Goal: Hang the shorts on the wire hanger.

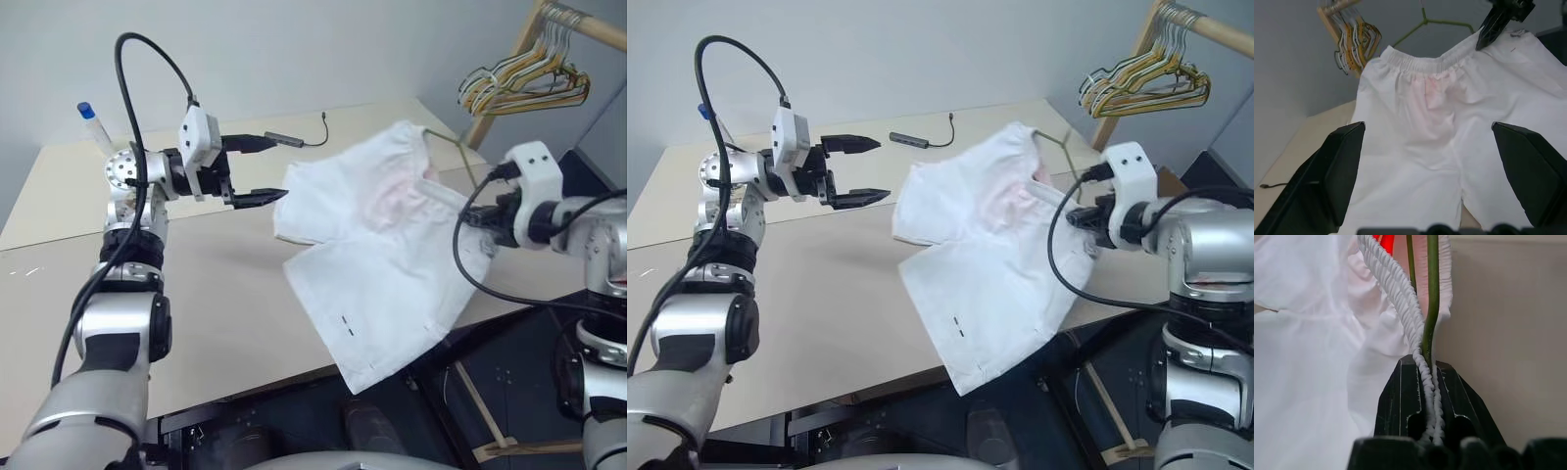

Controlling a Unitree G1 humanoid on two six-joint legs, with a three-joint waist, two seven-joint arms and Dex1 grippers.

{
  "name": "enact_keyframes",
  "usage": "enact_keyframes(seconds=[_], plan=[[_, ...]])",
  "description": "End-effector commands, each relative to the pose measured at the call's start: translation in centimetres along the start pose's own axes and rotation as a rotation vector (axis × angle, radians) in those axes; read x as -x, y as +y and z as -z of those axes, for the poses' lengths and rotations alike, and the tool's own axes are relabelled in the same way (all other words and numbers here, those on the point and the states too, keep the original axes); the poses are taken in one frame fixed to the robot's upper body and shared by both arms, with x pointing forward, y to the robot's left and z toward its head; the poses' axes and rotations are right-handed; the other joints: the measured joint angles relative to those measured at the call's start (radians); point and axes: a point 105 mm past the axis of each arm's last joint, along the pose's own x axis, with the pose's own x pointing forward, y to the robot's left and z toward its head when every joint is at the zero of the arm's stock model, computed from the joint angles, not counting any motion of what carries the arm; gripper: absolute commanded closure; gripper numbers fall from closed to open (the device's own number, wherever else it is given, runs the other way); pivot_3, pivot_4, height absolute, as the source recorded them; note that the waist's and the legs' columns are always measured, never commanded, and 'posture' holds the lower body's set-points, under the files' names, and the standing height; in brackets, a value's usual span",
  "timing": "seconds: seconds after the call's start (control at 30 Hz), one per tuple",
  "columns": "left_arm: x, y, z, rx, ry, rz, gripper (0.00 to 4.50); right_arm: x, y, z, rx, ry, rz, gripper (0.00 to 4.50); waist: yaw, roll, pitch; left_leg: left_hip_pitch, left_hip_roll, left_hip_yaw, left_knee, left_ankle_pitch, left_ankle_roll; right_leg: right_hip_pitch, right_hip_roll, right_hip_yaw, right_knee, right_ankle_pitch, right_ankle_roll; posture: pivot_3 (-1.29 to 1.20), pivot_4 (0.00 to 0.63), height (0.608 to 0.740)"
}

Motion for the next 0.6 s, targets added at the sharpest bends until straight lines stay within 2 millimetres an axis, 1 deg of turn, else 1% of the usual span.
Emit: enact_keyframes(seconds=[0.03,0.17,0.23,0.37,0.43,0.5,0.6], plan=[[-1.1,-0.3,-2.0,-0.015,-0.103,-0.009,0.0,2.4,-3.2,-1.2,-0.098,-0.078,0.194,4.39,-0.005,0.0,0.0,0.0,0.0,0.0,0.0,0.0,0.0,0.0,-0.001,0.001,0.0,0.0,0.0,-0.26,0.0,0.74],[-2.2,-0.9,-2.9,0.06,-0.198,-0.028,0.0,3.1,-5.9,-2.0,-0.272,-0.139,0.326,4.39,-0.021,0.0,0.0,0.002,-0.001,0.0,0.0,-0.001,0.001,0.001,-0.001,0.002,-0.002,0.0,0.001,-0.27,0.0,0.74],[-2.8,-1.4,-3.3,0.076,-0.232,-0.041,0.0,3.3,-7.0,-1.9,-0.331,-0.145,0.447,4.39,-0.032,0.001,-0.001,0.004,-0.001,0.0,-0.001,-0.001,0.001,0.002,-0.001,0.003,-0.002,0.0,0.001,-0.27,0.0,0.74],[-3.4,-1.9,-3.8,0.097,-0.268,-0.094,0.0,3.9,-8.5,-1.4,-0.48,-0.136,0.657,4.39,-0.045,0.003,-0.002,0.005,-0.001,0.001,-0.002,0.0,0.0,0.002,-0.001,0.005,-0.001,0.0,0.001,-0.27,0.0,0.74],[-3.7,-2.2,-3.9,0.111,-0.266,-0.109,0.0,4.0,-8.9,-1.3,-0.532,-0.139,0.727,4.39,-0.05,0.004,-0.003,0.005,-0.001,0.001,-0.002,0.0,0.0,0.001,-0.001,0.005,0.0,0.0,0.001,-0.26,0.0,0.74],[-4.0,-2.6,-4.1,0.124,-0.261,-0.11,0.0,4.0,-9.3,-1.9,-0.562,-0.17,0.783,4.39,-0.055,0.006,-0.004,0.005,-0.001,0.0,-0.003,0.0,0.0,0.002,-0.002,0.005,0.0,0.0,0.001,-0.25,0.0,0.74],[-4.1,-3.1,-4.4,0.137,-0.268,-0.122,0.0,4.2,-10.0,-3.3,-0.583,-0.226,0.853,4.39,-0.064,0.009,-0.005,0.005,-0.002,0.0,-0.003,0.001,0.0,0.002,-0.002,0.005,0.0,0.0,0.001,-0.25,0.0,0.74]])
